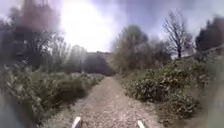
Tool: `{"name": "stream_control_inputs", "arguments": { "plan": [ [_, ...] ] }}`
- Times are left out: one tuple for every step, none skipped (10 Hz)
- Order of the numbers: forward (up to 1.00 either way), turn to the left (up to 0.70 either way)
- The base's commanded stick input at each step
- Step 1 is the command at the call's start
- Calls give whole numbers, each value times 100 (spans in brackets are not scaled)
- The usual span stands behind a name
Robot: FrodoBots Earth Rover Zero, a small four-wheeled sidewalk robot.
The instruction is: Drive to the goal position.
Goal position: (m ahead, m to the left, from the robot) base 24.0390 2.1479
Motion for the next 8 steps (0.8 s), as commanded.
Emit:
{"name": "stream_control_inputs", "arguments": {
  "plan": [
    [70, 0],
    [70, 0],
    [70, 0],
    [70, 0],
    [70, 0],
    [70, 0],
    [70, 0],
    [70, 0]
  ]
}}
